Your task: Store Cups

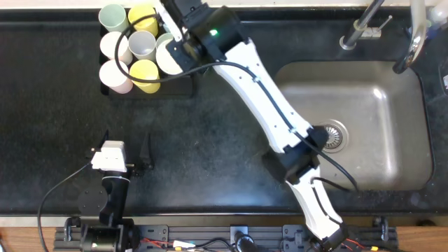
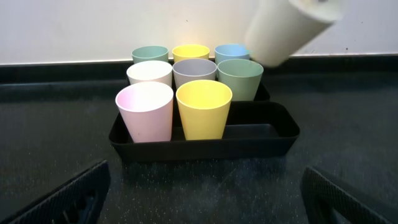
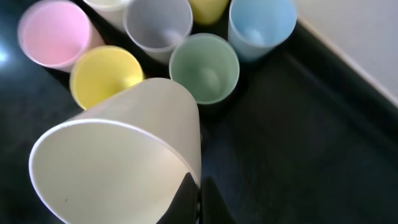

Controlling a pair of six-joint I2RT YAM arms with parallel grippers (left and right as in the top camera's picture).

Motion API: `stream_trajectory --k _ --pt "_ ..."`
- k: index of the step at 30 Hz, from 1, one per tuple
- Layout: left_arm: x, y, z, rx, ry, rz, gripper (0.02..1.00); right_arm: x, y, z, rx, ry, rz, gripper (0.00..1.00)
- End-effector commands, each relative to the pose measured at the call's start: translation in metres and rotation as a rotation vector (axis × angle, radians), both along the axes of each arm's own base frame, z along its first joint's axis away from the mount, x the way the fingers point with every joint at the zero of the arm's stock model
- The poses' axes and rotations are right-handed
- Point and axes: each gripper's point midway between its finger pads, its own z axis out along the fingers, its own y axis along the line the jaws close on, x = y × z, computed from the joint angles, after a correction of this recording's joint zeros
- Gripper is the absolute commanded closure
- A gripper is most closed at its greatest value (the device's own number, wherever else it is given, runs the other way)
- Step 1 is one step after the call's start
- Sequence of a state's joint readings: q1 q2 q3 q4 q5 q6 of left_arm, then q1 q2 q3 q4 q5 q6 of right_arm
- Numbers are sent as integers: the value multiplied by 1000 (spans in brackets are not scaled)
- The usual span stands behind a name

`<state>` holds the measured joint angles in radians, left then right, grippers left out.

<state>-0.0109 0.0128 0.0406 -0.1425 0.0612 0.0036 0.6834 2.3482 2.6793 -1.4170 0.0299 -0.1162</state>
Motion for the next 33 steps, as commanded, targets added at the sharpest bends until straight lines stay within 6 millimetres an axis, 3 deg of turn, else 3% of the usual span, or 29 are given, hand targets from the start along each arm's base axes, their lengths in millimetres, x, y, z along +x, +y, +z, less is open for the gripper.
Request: stream_trajectory --k 1,14,33 --pt "0 -1 1 10 -8 -10 20 -3 7 -6 -10 6 1 956" --pt "0 -1 1 10 -8 -10 20 -9 11 -59 -92 112 46 958" --pt "0 -1 1 10 -8 -10 20 -10 12 -89 -133 159 56 958"
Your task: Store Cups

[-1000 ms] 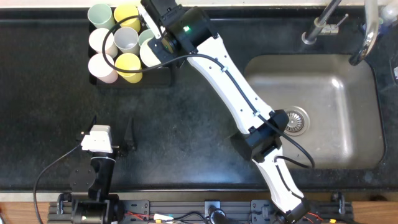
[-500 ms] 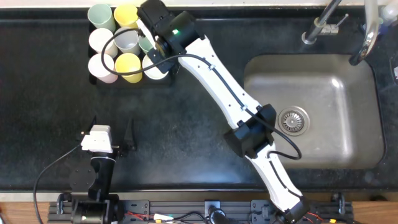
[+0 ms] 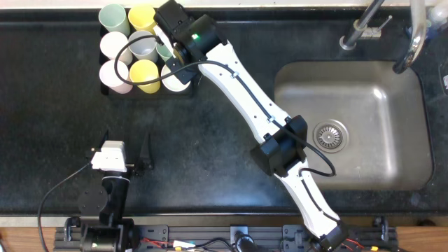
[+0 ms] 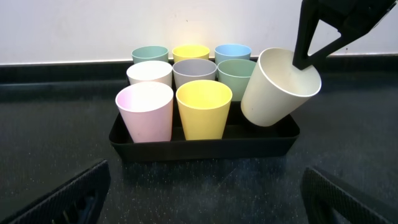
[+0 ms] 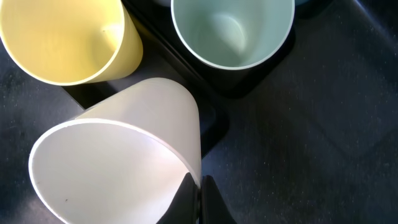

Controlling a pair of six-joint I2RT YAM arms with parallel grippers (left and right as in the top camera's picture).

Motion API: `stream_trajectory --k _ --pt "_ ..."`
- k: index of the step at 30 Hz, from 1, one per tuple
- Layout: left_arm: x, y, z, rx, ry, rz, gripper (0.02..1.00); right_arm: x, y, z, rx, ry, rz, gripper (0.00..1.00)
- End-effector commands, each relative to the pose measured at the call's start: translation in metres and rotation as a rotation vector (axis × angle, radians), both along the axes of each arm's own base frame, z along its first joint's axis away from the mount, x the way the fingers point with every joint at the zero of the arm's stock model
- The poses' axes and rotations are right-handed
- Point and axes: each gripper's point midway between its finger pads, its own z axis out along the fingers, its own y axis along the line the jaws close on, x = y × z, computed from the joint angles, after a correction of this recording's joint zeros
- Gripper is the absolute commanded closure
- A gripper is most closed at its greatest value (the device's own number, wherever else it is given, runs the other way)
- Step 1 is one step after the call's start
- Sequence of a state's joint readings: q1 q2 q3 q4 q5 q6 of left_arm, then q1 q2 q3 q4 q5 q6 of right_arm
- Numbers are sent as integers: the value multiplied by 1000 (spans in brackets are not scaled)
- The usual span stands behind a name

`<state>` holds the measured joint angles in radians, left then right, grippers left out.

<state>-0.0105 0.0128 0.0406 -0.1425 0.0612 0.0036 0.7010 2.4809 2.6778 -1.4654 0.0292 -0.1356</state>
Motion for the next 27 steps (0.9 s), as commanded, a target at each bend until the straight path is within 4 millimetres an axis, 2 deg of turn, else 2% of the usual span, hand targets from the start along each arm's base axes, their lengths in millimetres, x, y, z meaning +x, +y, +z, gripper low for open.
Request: stream_trajectory --k 1,11,18,27 --pt "0 -1 1 10 -8 -11 20 -5 4 -17 -12 36 22 956" --pt "0 -1 1 10 -8 -11 20 -6 2 -26 -18 64 21 956" --pt "0 -1 1 10 -8 -11 18 -6 -1 -43 -48 89 27 958" --pt "0 -1 1 10 -8 -11 18 -4 -3 -44 -50 91 23 956"
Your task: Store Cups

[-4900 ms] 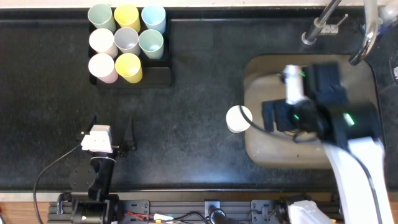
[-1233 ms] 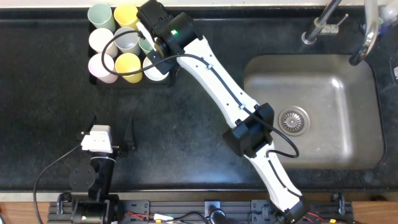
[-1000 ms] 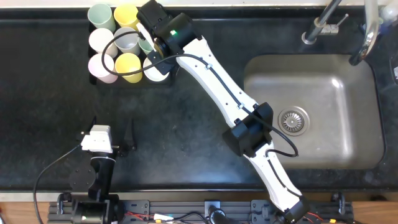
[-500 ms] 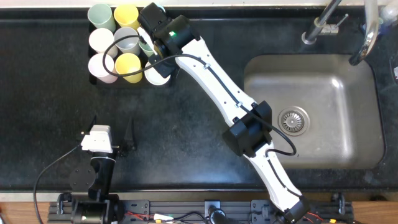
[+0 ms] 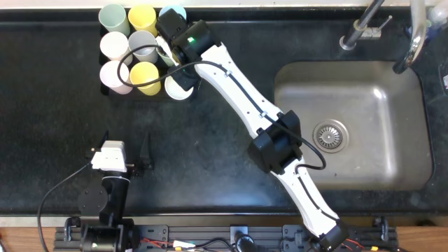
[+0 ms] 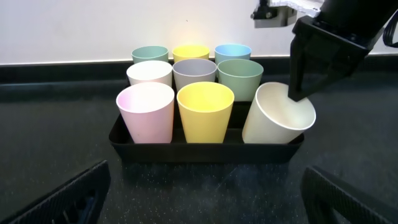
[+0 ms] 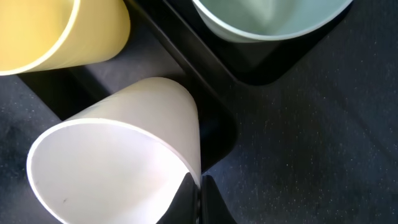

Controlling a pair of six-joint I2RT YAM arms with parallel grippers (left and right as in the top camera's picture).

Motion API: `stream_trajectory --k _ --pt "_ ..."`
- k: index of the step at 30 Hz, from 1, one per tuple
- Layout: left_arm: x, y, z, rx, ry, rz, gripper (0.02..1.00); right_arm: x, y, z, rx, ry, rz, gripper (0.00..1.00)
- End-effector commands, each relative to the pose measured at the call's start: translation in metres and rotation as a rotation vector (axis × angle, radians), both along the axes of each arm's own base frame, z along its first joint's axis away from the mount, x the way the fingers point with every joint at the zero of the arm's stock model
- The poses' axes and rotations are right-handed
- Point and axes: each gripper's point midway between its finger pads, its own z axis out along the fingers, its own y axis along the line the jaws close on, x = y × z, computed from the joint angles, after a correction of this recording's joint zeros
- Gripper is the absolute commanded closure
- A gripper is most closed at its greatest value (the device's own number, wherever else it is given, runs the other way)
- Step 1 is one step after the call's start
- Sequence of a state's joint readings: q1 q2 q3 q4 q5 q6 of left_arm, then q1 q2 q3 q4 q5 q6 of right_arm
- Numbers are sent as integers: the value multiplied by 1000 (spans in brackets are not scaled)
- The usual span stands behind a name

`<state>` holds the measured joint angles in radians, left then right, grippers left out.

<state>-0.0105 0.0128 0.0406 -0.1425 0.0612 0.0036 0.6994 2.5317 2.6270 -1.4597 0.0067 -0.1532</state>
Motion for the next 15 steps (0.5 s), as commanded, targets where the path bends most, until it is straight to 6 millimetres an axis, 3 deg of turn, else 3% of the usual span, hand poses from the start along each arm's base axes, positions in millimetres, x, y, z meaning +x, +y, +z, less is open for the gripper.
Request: stream_trajectory --k 1,3,4,6,10,15 --pt "0 -1 1 10 -8 -11 20 2 -2 -3 -1 8 -1 956" --pt "0 -1 1 10 -8 -11 20 2 -2 -4 -1 8 -1 897" --pt "0 -1 1 10 -8 -11 18 2 -2 -4 0 7 -1 768" --pt "0 -1 1 10 -8 -11 20 3 -1 -3 3 3 -1 413" --pt "0 -1 1 10 -8 -11 20 5 0 -3 8 -4 -1 29" --pt "0 -1 1 10 -8 -11 20 17 -6 0 -29 -70 -23 5"
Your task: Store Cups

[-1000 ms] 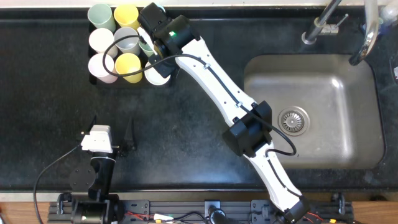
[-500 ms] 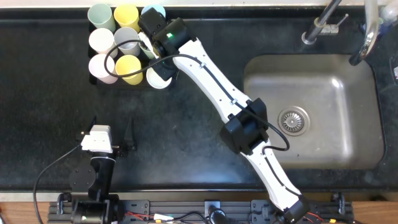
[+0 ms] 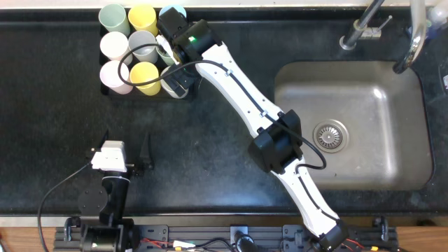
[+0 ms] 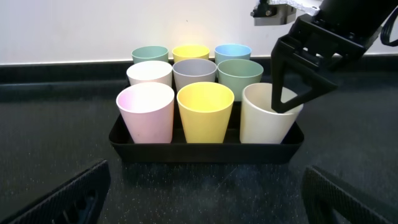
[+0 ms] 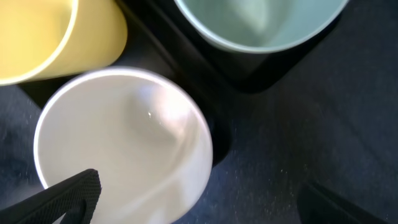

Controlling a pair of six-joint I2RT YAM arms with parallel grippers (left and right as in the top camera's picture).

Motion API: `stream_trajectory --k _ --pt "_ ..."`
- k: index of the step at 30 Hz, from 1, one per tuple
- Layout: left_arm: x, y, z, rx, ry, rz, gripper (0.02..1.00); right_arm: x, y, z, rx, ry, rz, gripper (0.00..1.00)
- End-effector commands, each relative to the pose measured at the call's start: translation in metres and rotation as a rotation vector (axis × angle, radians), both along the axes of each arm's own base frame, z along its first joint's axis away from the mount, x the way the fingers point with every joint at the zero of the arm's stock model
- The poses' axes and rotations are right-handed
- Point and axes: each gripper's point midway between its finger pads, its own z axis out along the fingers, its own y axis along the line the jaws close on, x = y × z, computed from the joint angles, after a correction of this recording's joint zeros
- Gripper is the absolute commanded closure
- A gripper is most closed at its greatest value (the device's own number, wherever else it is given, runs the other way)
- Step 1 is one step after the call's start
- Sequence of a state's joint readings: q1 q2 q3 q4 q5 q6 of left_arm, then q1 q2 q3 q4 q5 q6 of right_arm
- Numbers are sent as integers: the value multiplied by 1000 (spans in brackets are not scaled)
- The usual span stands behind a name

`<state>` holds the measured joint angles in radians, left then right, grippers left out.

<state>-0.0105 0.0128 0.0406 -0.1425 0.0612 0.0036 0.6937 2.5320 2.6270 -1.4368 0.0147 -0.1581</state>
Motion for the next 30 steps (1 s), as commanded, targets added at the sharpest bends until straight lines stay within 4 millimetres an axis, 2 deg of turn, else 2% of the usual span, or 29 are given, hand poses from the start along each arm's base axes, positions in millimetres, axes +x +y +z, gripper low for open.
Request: stream_trajectory --k 1,2,7,10,13,15,16,22,24,26,30 --pt "0 -1 1 10 -8 -11 18 15 -8 2 -47 -74 -29 3" --pt "0 -1 1 10 -8 -11 18 19 -10 6 -52 -94 -36 5" --pt "0 -1 1 10 -8 -11 20 45 -15 57 19 -231 -91 3" --pt "0 -1 1 10 -8 -11 20 59 -24 108 103 -332 -130 3" --pt "0 -1 1 10 -8 -11 18 61 -46 171 190 -439 -186 3" --pt "0 -1 1 10 -8 -11 20 56 -70 207 236 -480 -246 3" --pt "0 -1 1 10 -8 -11 20 51 -91 224 250 -488 -294 3" --pt "0 -1 1 10 -8 -11 20 19 -204 283 183 -547 -527 3" --pt "0 -1 1 10 -8 -11 20 7 -234 295 158 -560 -619 3" --pt "0 -1 1 10 -8 -11 20 -12 -257 293 113 -520 -658 5" --pt "0 -1 1 10 -8 -11 20 -69 -294 258 11 -368 -728 1"
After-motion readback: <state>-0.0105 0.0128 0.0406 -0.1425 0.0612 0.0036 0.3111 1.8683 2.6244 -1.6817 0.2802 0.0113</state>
